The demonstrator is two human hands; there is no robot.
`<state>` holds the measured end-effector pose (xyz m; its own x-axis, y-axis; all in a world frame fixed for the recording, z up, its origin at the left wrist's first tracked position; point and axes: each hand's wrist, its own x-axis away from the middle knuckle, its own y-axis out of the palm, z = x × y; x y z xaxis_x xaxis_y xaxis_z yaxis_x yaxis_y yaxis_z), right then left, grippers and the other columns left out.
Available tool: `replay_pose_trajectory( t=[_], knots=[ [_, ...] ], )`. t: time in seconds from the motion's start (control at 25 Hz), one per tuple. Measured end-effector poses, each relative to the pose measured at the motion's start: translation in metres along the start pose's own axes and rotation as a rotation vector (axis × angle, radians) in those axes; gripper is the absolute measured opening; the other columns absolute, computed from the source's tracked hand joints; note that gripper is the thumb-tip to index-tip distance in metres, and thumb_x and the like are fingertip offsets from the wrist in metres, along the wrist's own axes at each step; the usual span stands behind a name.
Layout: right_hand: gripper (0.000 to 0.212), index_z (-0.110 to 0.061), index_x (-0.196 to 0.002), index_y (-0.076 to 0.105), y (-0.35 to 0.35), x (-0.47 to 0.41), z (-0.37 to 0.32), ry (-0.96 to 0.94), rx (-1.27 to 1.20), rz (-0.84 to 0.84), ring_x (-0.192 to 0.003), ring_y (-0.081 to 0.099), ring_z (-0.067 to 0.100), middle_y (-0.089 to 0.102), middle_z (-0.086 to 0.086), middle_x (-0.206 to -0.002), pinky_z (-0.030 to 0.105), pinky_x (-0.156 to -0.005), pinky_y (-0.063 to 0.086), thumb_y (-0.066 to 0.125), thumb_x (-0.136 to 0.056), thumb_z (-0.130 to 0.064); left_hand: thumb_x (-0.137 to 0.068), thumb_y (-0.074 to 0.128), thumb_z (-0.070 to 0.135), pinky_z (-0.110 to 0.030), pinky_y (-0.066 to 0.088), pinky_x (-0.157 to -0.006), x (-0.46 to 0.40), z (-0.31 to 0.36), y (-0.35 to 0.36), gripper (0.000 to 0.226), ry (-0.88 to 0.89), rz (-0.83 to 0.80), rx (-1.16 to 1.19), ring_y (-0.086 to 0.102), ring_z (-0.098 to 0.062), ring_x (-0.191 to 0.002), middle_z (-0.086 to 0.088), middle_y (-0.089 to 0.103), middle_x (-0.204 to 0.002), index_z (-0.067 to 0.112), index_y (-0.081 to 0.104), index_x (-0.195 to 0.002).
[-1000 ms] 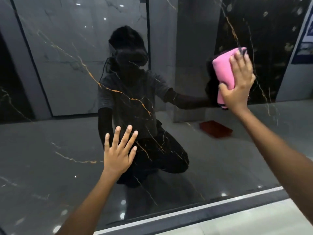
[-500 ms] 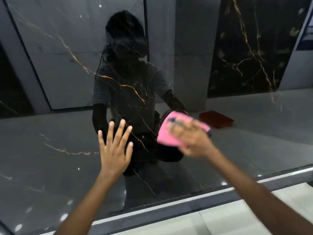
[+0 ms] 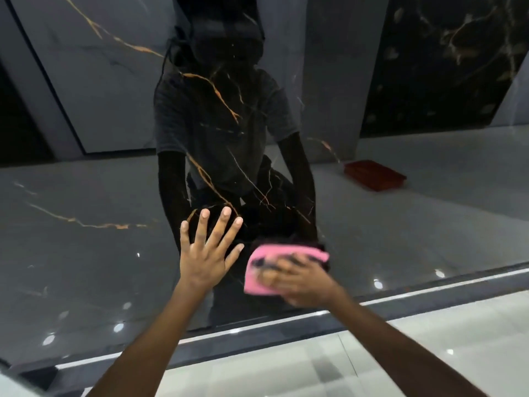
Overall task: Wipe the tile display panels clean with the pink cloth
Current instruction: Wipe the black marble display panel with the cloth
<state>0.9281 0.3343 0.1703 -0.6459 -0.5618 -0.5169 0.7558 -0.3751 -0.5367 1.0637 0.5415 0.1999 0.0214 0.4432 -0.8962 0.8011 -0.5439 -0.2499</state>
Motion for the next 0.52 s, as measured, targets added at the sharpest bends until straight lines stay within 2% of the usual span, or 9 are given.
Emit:
replay_pose_trajectory(
  t=[0.04,0.12,0.16,0.24,0.28,0.36,0.44,0.52],
  knots=[
    [0.086,-0.026,-0.148,0.029,0.007,0.006,-0.024,-0.176,0.021,-0.101,-0.145,0.017,0.018,0.035,-0.009,-0.152,0.042,-0.114,0.014,0.066,-0.071,-0.032,-0.102,0.028,0.051,-0.053,0.001,-0.119,-0.002,-0.002,-0.001,0.061,0.011,0.002,-0.001,0.0,-0.029,-0.15,0.0,0.002,-0.164,0.025,0.013,-0.156],
    [0.083,-0.025,-0.148,0.03,0.003,0.011,-0.017,-0.254,-0.066,-0.129,-0.143,0.024,0.016,0.038,-0.012,-0.152,0.041,-0.113,0.018,0.065,-0.073,-0.028,-0.102,0.029,0.049,-0.051,-0.001,-0.119,-0.007,-0.002,-0.008,0.061,-0.014,-0.005,0.017,-0.002,-0.026,-0.15,0.002,0.001,-0.164,0.027,0.011,-0.156],
    [0.077,-0.025,-0.145,0.034,-0.007,0.01,0.006,-0.171,-0.124,-0.061,-0.139,0.031,0.015,0.041,-0.011,-0.15,0.04,-0.108,0.025,0.062,-0.074,-0.026,-0.102,0.031,0.047,-0.05,-0.003,-0.119,-0.006,0.002,-0.013,0.061,-0.063,-0.014,0.064,-0.003,-0.024,-0.15,0.004,-0.001,-0.164,0.028,0.009,-0.156],
    [0.068,-0.022,-0.142,0.042,-0.03,0.017,0.074,0.187,-0.22,0.09,-0.134,0.038,0.022,0.042,-0.002,-0.147,0.041,-0.102,0.036,0.055,-0.075,-0.026,-0.1,0.036,0.043,-0.048,-0.007,-0.119,0.01,0.018,-0.025,0.064,-0.147,-0.032,0.15,-0.004,-0.022,-0.15,0.006,-0.003,-0.164,0.029,0.007,-0.156],
    [0.07,-0.022,-0.144,0.041,-0.043,0.023,0.115,0.37,-0.218,0.165,-0.136,0.037,0.028,0.041,0.004,-0.146,0.041,-0.105,0.035,0.054,-0.076,-0.028,-0.101,0.036,0.043,-0.048,-0.007,-0.119,0.022,0.026,-0.027,0.064,-0.145,-0.044,0.15,-0.004,-0.021,-0.15,0.006,-0.003,-0.164,0.028,0.006,-0.156],
    [0.074,-0.023,-0.148,0.033,-0.057,0.04,0.179,0.694,-0.175,0.339,-0.141,0.028,0.032,0.038,0.015,-0.148,0.036,-0.113,0.023,0.053,-0.077,-0.031,-0.103,0.03,0.044,-0.048,-0.006,-0.119,0.046,0.032,-0.018,0.06,-0.098,-0.099,0.114,-0.004,-0.022,-0.15,0.005,-0.002,-0.164,0.028,0.007,-0.156],
    [0.071,-0.013,-0.149,0.031,-0.05,0.046,0.18,0.933,-0.179,0.481,-0.145,0.019,0.028,0.034,0.021,-0.152,0.037,-0.114,0.017,0.05,-0.084,-0.037,-0.103,0.028,0.044,-0.05,-0.003,-0.119,0.06,0.028,0.0,0.06,-0.059,-0.091,0.043,-0.003,-0.024,-0.15,0.002,0.0,-0.164,0.025,0.009,-0.156],
    [0.075,-0.01,-0.149,0.03,-0.021,0.04,0.127,1.062,-0.2,0.54,-0.148,0.013,0.026,0.025,0.017,-0.157,0.042,-0.115,0.014,0.047,-0.083,-0.04,-0.102,0.031,0.043,-0.053,-0.001,-0.118,0.067,0.026,0.013,0.061,-0.057,-0.054,0.003,-0.001,-0.027,-0.15,-0.001,0.003,-0.164,0.022,0.013,-0.156]
  ],
)
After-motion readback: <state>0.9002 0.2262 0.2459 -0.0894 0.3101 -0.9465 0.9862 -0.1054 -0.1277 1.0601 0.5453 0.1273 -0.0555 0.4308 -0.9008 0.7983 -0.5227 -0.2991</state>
